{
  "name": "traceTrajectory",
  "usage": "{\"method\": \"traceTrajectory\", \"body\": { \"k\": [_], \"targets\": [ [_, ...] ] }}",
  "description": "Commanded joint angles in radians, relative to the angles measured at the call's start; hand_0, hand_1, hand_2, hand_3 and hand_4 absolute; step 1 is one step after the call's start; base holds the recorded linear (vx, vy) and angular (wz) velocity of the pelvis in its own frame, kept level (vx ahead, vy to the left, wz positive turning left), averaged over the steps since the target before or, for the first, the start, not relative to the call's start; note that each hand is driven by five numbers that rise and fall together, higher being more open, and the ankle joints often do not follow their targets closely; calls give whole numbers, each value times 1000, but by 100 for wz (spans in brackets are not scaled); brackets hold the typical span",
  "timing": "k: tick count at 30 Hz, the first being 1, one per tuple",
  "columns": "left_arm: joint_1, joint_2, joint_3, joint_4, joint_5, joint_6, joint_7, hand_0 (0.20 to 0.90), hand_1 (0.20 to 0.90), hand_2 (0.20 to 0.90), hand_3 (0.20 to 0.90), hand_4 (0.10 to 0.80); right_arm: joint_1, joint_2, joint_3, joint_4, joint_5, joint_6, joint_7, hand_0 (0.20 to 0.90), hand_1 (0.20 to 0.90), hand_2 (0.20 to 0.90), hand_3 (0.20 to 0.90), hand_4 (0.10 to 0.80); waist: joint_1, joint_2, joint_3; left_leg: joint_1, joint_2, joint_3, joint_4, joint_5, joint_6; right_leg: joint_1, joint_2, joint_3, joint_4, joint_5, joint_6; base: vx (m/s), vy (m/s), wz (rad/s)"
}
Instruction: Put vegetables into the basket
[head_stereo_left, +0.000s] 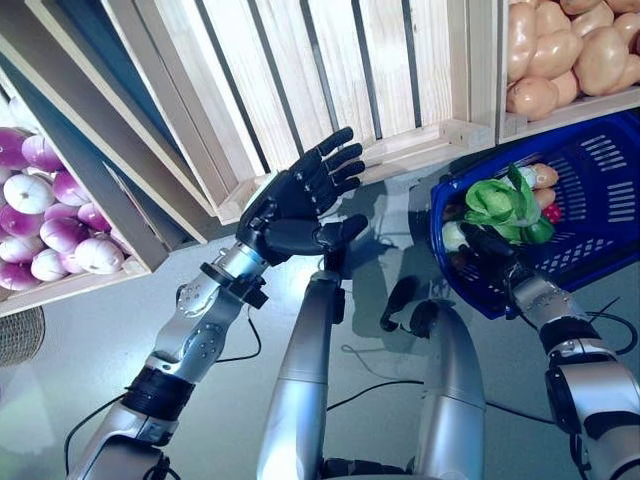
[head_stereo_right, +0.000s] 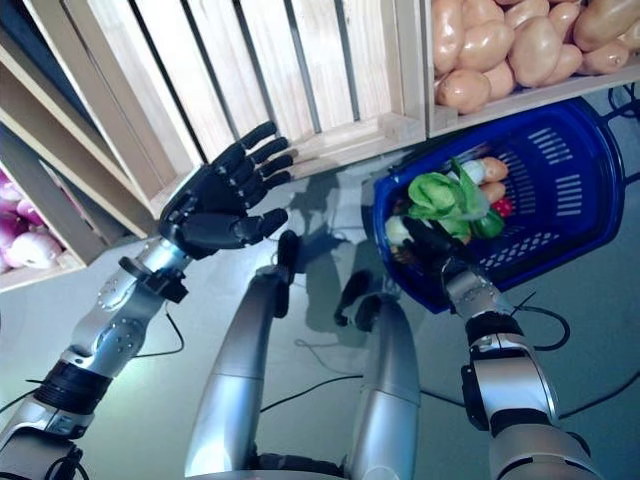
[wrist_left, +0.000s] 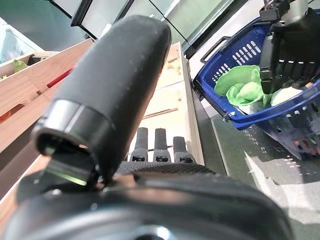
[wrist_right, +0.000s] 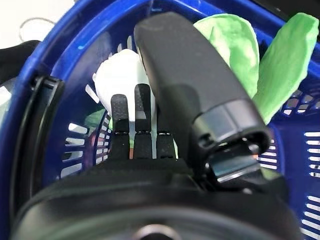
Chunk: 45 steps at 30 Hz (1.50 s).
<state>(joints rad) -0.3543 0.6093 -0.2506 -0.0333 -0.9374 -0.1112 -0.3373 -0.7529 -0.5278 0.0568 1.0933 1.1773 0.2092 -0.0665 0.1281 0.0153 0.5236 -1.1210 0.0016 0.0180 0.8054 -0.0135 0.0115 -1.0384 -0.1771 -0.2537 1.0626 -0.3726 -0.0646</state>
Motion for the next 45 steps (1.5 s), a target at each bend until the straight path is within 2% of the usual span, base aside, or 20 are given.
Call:
{"method": "traceTrajectory", "body": {
  "k": [1, 5, 6, 7, 8, 11, 16, 18, 19, 21, 27, 31, 34, 36, 37, 38, 39, 43, 45],
  "targets": [
    [6, -29, 37, -194, -11, -29, -23, 900, 900, 900, 900, 800, 63, -44, 5, 14, 16, -12, -82, 900, 900, 900, 900, 800, 1, 58, -4, 62, -23, 41, 103, -216, 31, 24, 32, 43, -100, 200, 63, 10, -40, 3],
    [20, -20, 35, -193, -35, -27, -27, 900, 900, 900, 900, 800, 100, -19, -17, 15, 63, -93, -61, 900, 900, 900, 900, 800, 1, 40, -4, 154, -6, 40, 27, -197, 16, 122, 44, 35, -195, 223, 76, 14, -40, 4],
    [28, -18, 35, -187, -23, -28, -14, 900, 900, 900, 900, 800, 115, -1, -25, -2, 62, -150, -40, 900, 900, 900, 900, 800, 0, 30, -4, 201, -4, 40, -27, -177, 5, 178, 52, 33, -267, 240, 79, -72, -38, 1],
    [24, -16, 34, -185, -17, -28, -8, 900, 900, 900, 900, 800, 115, 6, -28, -15, 71, -175, -34, 900, 900, 900, 900, 800, -1, 25, -4, 204, 0, 46, -58, -145, 7, 188, 52, 21, -306, 265, 69, -93, -41, -3],
    [25, -15, 31, -177, -9, -28, -9, 900, 900, 900, 900, 800, 124, 16, -29, -36, 89, -201, -28, 900, 900, 900, 900, 800, -3, 16, -4, 233, 1, 45, -100, -127, 0, 225, 57, 21, -361, 279, 71, -121, -41, -6],
    [44, -12, 23, -145, 37, -40, -20, 900, 900, 900, 900, 800, 195, 65, -37, -155, 76, -310, -15, 900, 900, 900, 900, 800, -15, -18, -4, 392, 4, 48, -269, -72, -18, 394, 79, 19, -547, 310, 76, -77, -9, -1],
    [69, -25, 19, -93, 65, -33, -18, 900, 900, 900, 900, 800, 299, 108, -21, -303, -7, -415, -27, 900, 900, 900, 900, 800, -38, -43, -4, 565, 6, 62, -408, -24, -30, 576, 105, 14, -695, 335, 78, -38, 60, -15],
    [94, -42, 18, -74, 107, -26, -13, 900, 900, 900, 900, 800, 371, 126, -20, -360, -65, -445, -7, 900, 900, 900, 900, 800, -51, -46, -30, 628, 15, 71, -470, -5, -35, 634, 112, 13, -746, 339, 80, -20, 106, -11],
    [119, -54, 12, -59, 104, -19, -16, 900, 900, 900, 900, 800, 448, 132, 1, -440, -121, -460, -17, 900, 900, 900, 900, 800, -67, -48, -68, 690, 16, 81, -528, 10, -33, 681, 124, 24, -789, 344, 85, 8, 116, -22],
    [146, -71, 15, -49, 130, -14, -19, 900, 900, 900, 900, 800, 510, 145, 8, -481, -181, -470, -7, 900, 900, 900, 900, 800, -79, -44, -93, 739, 19, 88, -572, 23, -34, 723, 123, 23, -823, 348, 89, 42, 129, -21],
    [238, -122, -4, 64, 260, 24, -42, 900, 900, 900, 900, 800, 676, 181, 44, -571, -368, -422, 38, 900, 900, 900, 900, 800, -116, -38, -207, 895, 23, 101, -706, 57, -37, 865, 119, 23, -937, 372, 107, 85, 80, -15],
    [281, -127, -39, 259, 411, -3, -15, 900, 900, 900, 900, 800, 752, 192, 69, -532, -466, -352, 62, 900, 900, 900, 900, 800, -142, -39, -289, 979, 35, 117, -749, 56, -43, 957, 115, 24, -995, 373, 115, 152, 48, -8],
    [293, -139, -75, 448, 547, 5, 16, 900, 900, 900, 900, 800, 787, 195, 115, -451, -597, -277, 72, 900, 900, 900, 900, 800, -154, -29, -350, 1033, 39, 125, -772, 48, -44, 1004, 110, 34, -1029, 375, 122, 151, 65, -2],
    [294, -147, -78, 493, 559, 22, 23, 900, 900, 900, 900, 800, 795, 198, 127, -428, -637, -254, 67, 900, 900, 900, 900, 800, -158, -27, -362, 1045, 37, 127, -776, 44, -44, 1014, 108, 37, -1035, 375, 124, 115, 60, -2],
    [296, -158, -87, 564, 576, 32, 39, 900, 900, 900, 900, 800, 802, 203, 138, -364, -662, -234, 66, 900, 900, 900, 900, 800, -162, -22, -378, 1066, 38, 131, -787, 40, -45, 1031, 104, 39, -1049, 375, 128, 107, 59, -2],
    [296, -162, -86, 578, 580, 28, 40, 900, 900, 900, 900, 800, 802, 205, 139, -352, -661, -228, 69, 900, 900, 900, 900, 800, -163, -21, -380, 1071, 38, 132, -791, 39, -45, 1034, 104, 40, -1052, 375, 128, 142, 87, -3],
    [297, -181, -80, 641, 601, 53, 45, 900, 900, 900, 900, 800, 803, 217, 145, -292, -688, -196, 74, 900, 900, 900, 900, 800, -166, -16, -390, 1091, 40, 138, -807, 38, -47, 1048, 101, 38, -1063, 375, 131, 96, 68, -5],
    [292, -242, -68, 865, 662, 66, 63, 900, 900, 900, 900, 800, 793, 246, 137, -84, -676, -159, 86, 900, 900, 900, 900, 800, -172, -10, -411, 1123, 44, 151, -820, 28, -46, 1067, 94, 43, -1082, 380, 138, 86, 61, -14],
    [293, -262, -63, 962, 678, 49, 65, 900, 900, 900, 900, 800, 786, 258, 121, -2, -688, -159, 100, 900, 900, 900, 900, 800, -173, -7, -417, 1137, 46, 154, -829, 27, -45, 1077, 94, 44, -1087, 379, 139, 96, 35, -5]
  ]
}}
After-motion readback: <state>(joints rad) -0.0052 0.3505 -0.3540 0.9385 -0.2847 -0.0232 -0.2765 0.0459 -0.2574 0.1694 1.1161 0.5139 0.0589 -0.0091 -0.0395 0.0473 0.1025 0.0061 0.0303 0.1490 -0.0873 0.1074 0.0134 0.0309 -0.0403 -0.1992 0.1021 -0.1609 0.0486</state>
